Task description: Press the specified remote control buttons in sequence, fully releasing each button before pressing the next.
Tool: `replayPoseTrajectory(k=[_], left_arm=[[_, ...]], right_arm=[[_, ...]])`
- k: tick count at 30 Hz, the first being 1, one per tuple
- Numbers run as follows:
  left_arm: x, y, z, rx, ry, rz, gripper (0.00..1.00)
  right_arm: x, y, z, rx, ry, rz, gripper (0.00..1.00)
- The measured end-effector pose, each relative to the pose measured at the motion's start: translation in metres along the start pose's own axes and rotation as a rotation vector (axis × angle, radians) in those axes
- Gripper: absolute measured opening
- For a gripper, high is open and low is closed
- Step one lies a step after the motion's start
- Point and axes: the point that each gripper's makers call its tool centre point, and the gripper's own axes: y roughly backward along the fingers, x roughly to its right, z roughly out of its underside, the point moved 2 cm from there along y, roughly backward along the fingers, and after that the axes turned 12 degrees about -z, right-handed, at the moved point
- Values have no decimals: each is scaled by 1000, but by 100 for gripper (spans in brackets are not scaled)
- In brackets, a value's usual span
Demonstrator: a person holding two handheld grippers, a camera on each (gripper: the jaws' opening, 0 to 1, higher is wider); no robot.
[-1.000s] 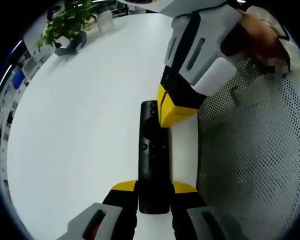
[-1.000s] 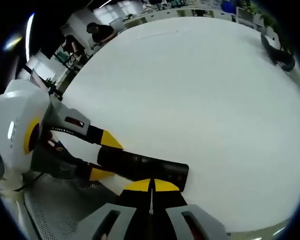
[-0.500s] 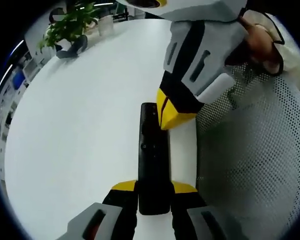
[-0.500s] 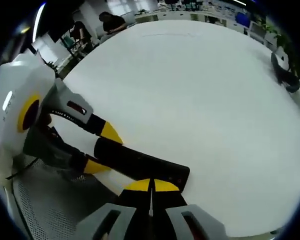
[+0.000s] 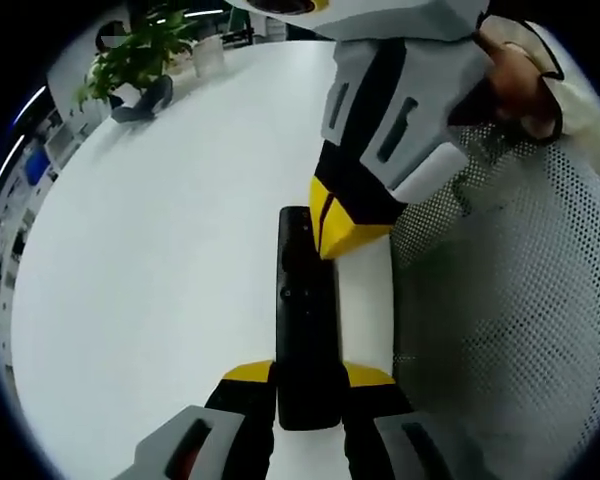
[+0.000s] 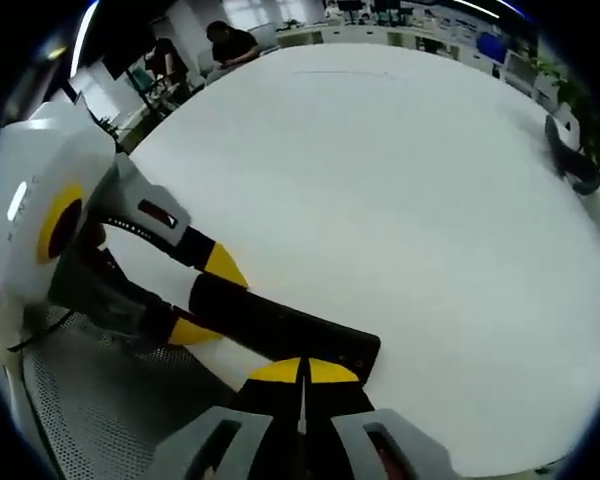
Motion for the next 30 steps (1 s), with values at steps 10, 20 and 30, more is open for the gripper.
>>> replayPoseTrajectory(k=[10,20,30], left_arm=[[0,0,0,2,8,-7,23],[0,0,0,11,9,-6,23],[0,-1,0,9,8,8,23]], right_arm=[[-1,0,-5,27,15,2,0],[-3,-4,-10,39,45,1,0],[-2,-5,-11,34,94,20,0]])
